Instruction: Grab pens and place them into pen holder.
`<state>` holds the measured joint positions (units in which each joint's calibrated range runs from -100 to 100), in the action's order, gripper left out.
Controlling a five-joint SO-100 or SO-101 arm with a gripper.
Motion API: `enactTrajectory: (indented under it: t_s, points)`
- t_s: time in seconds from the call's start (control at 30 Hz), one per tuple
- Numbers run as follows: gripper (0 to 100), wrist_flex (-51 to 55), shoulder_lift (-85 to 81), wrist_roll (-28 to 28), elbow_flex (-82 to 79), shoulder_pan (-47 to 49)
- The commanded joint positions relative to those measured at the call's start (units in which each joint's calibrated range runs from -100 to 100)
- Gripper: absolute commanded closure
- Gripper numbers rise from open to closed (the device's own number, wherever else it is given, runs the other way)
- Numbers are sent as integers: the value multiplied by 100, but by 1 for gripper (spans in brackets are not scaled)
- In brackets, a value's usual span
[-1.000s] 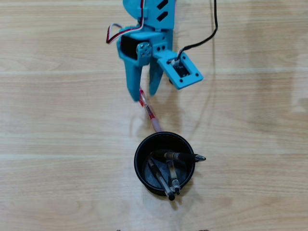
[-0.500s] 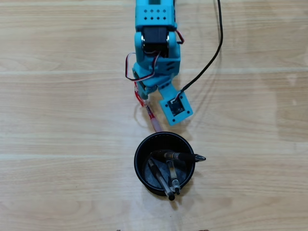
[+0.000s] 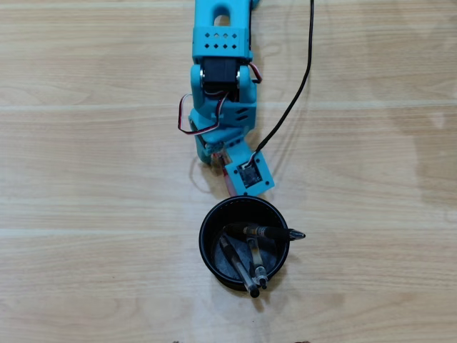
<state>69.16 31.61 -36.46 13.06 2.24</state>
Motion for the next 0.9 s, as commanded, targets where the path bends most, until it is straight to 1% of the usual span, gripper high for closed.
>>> enactTrajectory:
  t_s: [0.0, 0.07, 0.2, 0.3, 0.37, 0.43, 0.47, 0.53, 0.57, 0.63, 0.7, 0.73, 0.8, 0.87]
  points:
    - [98, -54, 110, -34, 120, -191]
    - [97, -2, 51, -39, 120, -240]
    - [98, 144, -346, -44, 66, -369]
    - [98, 995, -1056, -44, 111, -538]
    - [98, 1330, -1640, -44, 229, -667]
    - [98, 1236, -2138, -44, 600, -724]
    - [98, 1004, -2358, -44, 872, -740]
    - [98, 75, -2510, -39, 1442, -675]
    - [98, -647, -2502, -39, 1714, -579]
    - [98, -2684, -2367, -39, 1867, -232]
    - [98, -5004, -2088, -159, 1551, 34]
    - [98, -6104, -1961, -400, 1270, 115]
    - [98, -7780, -1792, -1090, 500, 155]
    - [98, -8640, -1690, -1602, -351, 163]
